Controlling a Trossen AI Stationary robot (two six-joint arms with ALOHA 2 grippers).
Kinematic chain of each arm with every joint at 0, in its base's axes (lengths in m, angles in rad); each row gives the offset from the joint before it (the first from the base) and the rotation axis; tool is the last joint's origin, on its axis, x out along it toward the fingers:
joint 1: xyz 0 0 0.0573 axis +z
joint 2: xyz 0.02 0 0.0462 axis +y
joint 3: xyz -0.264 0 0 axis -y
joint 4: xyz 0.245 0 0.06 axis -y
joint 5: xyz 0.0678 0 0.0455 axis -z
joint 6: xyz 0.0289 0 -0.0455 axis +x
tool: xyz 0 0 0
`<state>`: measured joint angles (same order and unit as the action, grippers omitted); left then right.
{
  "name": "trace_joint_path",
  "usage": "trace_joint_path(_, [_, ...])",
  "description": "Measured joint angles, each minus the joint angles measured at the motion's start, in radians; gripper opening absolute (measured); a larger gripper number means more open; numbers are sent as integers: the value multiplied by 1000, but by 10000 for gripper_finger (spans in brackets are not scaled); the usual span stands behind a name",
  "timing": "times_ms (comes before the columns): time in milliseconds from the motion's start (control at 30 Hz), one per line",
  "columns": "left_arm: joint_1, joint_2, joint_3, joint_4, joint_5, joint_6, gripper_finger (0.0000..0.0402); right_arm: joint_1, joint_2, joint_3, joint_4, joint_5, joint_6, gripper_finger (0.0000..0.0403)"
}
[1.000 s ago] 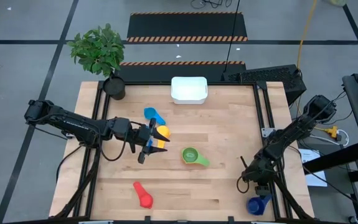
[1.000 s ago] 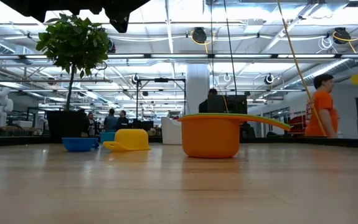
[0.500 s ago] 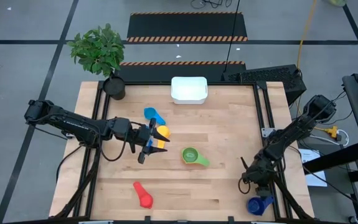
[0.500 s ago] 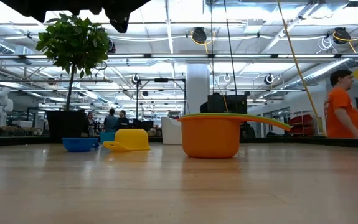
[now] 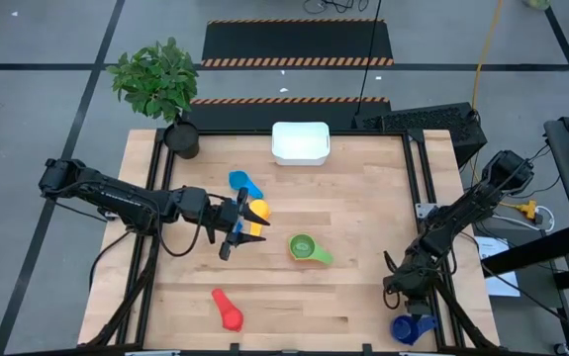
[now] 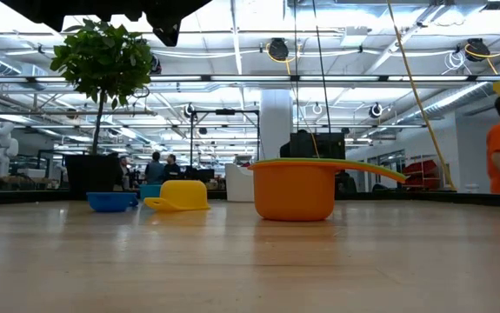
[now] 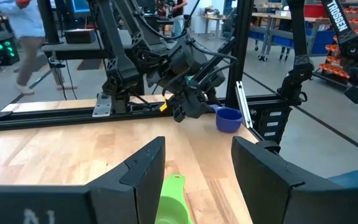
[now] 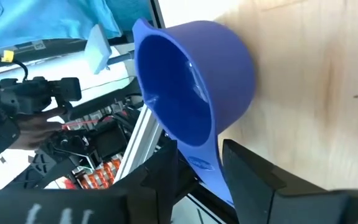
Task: Nest measuring cups in basket
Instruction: Stack the dark blue measuring cup on top of the green measuring cup
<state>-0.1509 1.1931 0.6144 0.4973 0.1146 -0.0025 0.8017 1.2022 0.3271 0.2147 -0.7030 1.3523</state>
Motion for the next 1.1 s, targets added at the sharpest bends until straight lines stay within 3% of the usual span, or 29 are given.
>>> trace_joint_path(500, [0,0,0,0,0,-1,186,42,1,0,-73,-2,42,114])
trace_joint_path(700, [0,0,0,0,0,-1,186,58,1,0,-60,49,61,116])
trace_joint_path(900, [0,0,0,-3,0,-1,186,86,1,0,-58,129,77,161])
trace_joint_path(1100, [0,0,0,-22,0,-1,186,129,1,0,-35,135,119,211])
